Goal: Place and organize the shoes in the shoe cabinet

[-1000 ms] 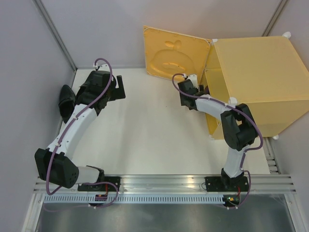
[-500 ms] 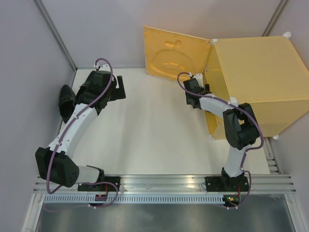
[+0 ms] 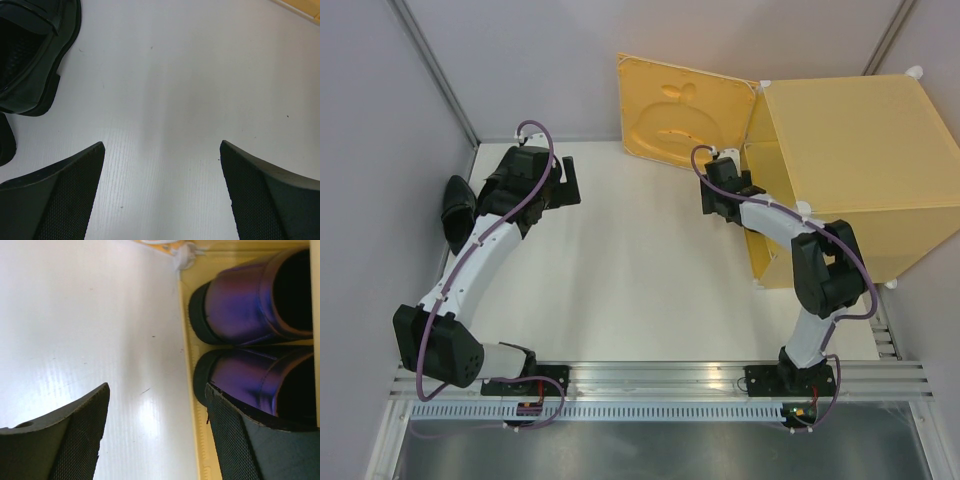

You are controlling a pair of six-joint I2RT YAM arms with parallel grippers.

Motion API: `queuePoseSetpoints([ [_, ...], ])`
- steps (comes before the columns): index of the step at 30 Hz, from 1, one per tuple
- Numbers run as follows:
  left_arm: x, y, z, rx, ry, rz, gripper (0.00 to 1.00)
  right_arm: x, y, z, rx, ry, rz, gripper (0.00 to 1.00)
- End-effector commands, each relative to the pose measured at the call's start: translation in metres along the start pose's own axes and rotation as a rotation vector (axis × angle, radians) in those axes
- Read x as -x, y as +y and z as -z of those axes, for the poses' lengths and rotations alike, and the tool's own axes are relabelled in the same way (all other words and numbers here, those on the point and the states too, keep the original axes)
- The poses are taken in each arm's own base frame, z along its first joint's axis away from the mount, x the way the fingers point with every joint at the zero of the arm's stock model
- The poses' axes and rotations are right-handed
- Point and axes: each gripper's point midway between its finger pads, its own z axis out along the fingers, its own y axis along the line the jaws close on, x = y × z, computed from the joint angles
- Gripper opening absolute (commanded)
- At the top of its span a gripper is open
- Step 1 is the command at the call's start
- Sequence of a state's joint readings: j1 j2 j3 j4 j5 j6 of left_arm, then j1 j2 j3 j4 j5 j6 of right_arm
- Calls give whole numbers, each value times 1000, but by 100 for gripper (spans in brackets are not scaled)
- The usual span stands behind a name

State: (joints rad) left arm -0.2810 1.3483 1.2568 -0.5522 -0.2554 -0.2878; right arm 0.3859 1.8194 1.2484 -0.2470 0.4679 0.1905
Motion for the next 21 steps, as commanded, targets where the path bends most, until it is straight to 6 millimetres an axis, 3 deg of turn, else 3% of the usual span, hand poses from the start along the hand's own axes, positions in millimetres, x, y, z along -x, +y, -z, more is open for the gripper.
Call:
queuePoseSetpoints([
  [1, 2, 1, 0, -4, -2, -14, 98, 19, 29, 23, 156, -51, 6, 81],
  [5, 1, 2, -1, 8, 0, -9, 98, 18, 47, 36, 214, -47, 52, 82],
  [9, 4, 6, 0, 33, -15, 15, 98, 20, 74, 62, 303, -68, 81, 83],
  [15, 3, 16, -3, 86, -16, 55, 99, 19, 97, 108, 433, -116, 98, 83],
  [19, 3, 37, -8, 159, -8, 104, 98, 14, 100, 137, 522, -155, 82, 83],
  [21, 1, 58, -12, 216, 2, 164, 97, 14, 102, 153, 578, -180, 71, 83],
])
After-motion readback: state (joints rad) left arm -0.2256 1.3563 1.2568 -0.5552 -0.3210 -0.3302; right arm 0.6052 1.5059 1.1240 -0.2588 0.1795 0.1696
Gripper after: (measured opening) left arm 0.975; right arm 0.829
